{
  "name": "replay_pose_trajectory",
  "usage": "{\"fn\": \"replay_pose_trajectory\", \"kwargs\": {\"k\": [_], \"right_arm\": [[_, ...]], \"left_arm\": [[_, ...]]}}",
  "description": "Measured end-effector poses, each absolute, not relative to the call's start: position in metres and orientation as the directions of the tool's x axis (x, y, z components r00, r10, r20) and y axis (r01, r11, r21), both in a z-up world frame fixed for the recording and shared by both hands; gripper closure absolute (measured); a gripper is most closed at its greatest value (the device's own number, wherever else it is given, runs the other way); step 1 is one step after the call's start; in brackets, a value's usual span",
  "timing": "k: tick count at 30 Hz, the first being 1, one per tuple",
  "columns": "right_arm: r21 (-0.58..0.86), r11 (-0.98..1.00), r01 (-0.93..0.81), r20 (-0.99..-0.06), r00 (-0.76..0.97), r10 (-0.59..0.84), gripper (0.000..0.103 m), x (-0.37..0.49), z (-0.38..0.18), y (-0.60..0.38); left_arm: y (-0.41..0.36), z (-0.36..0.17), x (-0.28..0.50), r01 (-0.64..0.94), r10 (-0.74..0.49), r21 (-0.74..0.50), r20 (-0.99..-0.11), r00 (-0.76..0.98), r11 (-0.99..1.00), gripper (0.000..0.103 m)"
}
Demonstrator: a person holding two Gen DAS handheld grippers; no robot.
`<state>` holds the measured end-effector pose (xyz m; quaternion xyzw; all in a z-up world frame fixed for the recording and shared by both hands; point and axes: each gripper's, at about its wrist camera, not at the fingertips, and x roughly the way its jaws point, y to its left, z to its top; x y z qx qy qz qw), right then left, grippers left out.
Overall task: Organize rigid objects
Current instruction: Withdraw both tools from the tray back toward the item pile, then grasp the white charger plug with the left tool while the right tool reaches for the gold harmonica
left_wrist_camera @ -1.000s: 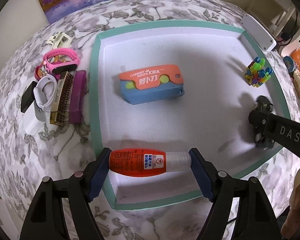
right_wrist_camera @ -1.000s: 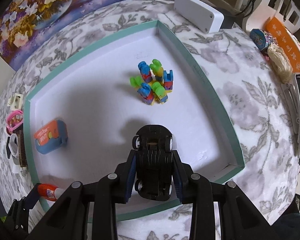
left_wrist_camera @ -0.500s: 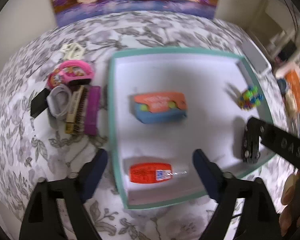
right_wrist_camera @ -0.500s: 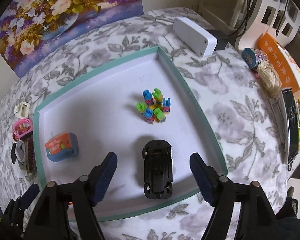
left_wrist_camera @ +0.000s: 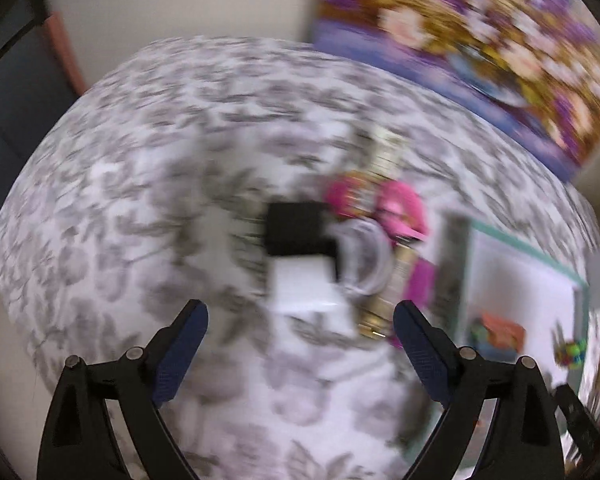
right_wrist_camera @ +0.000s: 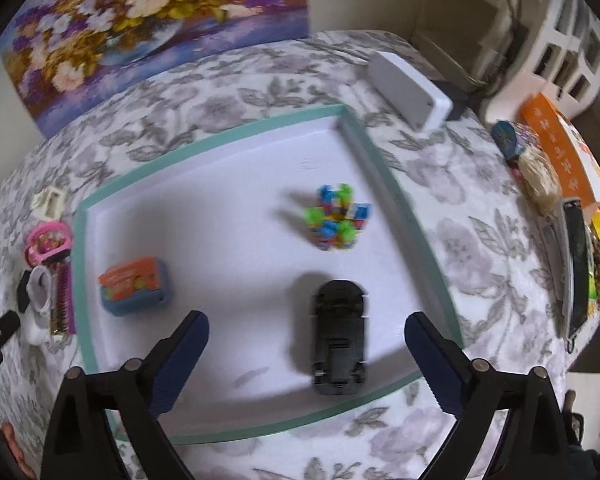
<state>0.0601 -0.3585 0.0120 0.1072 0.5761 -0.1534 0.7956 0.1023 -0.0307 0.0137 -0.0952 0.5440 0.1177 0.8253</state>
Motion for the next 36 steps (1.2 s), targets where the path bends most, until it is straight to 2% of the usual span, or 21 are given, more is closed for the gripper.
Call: {"fn": "replay_pose_trajectory", "kwargs": {"k": [9, 15, 19, 31, 36], "right_arm": [[0.11, 0.961, 0.255, -0.916, 0.401, -0.001, 0.001, 0.071, 0.031, -0.298], [0.167, 0.974, 0.153, -0.896, 0.437, 0.085, 0.001, 0.087, 0.033, -0.246], [0.187, 0.976, 0.115, -0.894, 0.431, 0.121, 0.001, 0.1, 0.025, -0.219], [0.139, 0.987, 0.075, -0.925, 0.366, 0.102, 0.001, 0.126, -0.006, -0.184], [0.141, 0.986, 0.085, -0.927, 0.362, 0.101, 0.001, 0.132, -0.01, -0.186]], "left_arm": [[0.031, 0.019, 0.106, -0.419, 0.135, -0.046, -0.91, 0.393, 0.907, 0.009], [0.051, 0.019, 0.109, -0.423, 0.112, -0.065, -0.918, 0.381, 0.904, 0.009], [0.051, 0.006, 0.114, -0.406, 0.037, -0.117, -0.935, 0.352, 0.906, 0.009], [0.021, -0.037, 0.137, -0.329, -0.089, -0.178, -0.959, 0.269, 0.927, 0.009], [0.009, -0.045, 0.143, -0.293, -0.105, -0.181, -0.96, 0.258, 0.939, 0.009]]}}
